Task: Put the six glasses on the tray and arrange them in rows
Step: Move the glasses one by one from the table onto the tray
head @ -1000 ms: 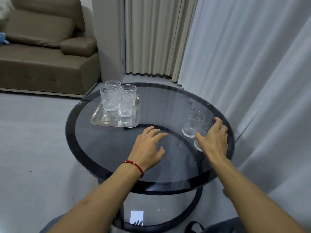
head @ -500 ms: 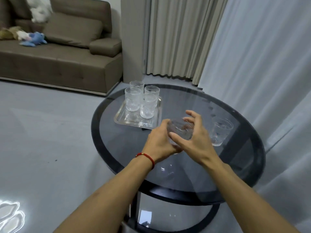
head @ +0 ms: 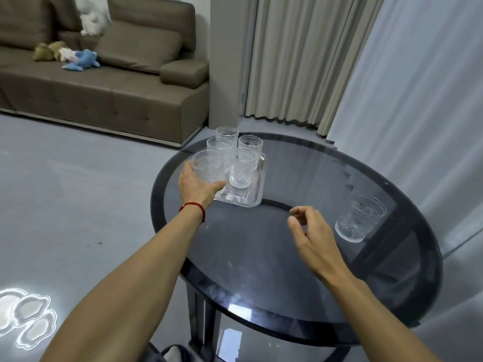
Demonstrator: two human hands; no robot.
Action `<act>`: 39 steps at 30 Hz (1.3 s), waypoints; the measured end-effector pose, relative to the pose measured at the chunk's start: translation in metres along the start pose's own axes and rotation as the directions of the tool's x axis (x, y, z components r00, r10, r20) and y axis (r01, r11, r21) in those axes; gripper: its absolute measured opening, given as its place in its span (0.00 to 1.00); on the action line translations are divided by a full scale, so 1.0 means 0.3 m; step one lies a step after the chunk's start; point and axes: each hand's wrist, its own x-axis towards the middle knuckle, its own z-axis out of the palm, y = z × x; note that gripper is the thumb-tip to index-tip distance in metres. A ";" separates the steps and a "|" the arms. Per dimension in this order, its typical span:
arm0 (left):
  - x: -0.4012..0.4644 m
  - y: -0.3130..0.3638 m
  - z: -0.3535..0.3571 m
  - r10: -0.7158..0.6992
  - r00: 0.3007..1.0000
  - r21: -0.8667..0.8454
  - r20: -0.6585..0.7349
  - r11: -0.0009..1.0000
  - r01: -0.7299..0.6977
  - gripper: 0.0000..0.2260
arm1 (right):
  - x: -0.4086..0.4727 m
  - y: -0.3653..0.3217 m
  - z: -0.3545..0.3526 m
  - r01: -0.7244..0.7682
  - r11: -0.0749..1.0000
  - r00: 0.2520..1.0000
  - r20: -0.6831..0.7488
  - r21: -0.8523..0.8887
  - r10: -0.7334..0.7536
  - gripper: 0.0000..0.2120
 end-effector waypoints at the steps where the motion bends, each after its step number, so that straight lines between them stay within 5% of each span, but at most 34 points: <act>1: 0.015 -0.004 0.012 -0.015 1.000 0.013 0.003 1.000 0.014 0.37 | -0.006 0.006 0.002 0.007 1.000 1.000 0.018 -0.014 -0.007 0.07; 14: -0.011 -0.043 0.077 -0.015 0.999 0.214 0.036 0.977 0.007 0.42 | -0.029 0.070 -0.044 0.077 0.993 0.995 0.062 -0.085 -0.072 0.07; 17: -0.124 -0.047 0.069 0.159 0.987 0.402 0.024 0.902 -0.155 0.32 | -0.019 0.080 -0.065 0.076 0.987 0.997 -0.007 -0.143 -0.078 0.07; 20: -0.225 -0.047 0.084 0.274 0.933 0.523 0.232 0.774 -0.357 0.21 | 0.002 0.080 -0.095 0.016 0.987 0.991 -0.126 -0.161 -0.036 0.08; 24: -0.283 -0.070 0.109 0.178 0.867 0.565 0.466 0.694 -0.446 0.22 | -0.002 0.087 -0.115 -0.057 0.970 0.981 -0.191 -0.237 0.011 0.09; 29: -0.279 -0.082 0.116 0.167 0.851 0.584 0.497 0.661 -0.471 0.22 | 0.000 0.098 -0.147 -0.178 0.949 0.930 -0.359 -0.262 0.076 0.11; 32: -0.292 -0.074 0.109 0.181 0.849 0.587 0.496 0.651 -0.481 0.21 | 0.018 0.113 -0.165 -0.322 0.940 0.804 -0.557 -0.113 0.208 0.18; 35: -0.318 -0.076 0.098 0.205 0.836 0.578 0.510 0.637 -0.509 0.22 | 0.029 0.142 -0.163 -0.470 0.880 0.688 -0.596 0.067 0.413 0.34; 39: -0.349 -0.087 0.071 0.277 0.796 0.567 0.538 0.580 -0.585 0.20 | 0.063 0.176 -0.135 -0.470 0.867 0.725 -0.487 0.167 0.487 0.47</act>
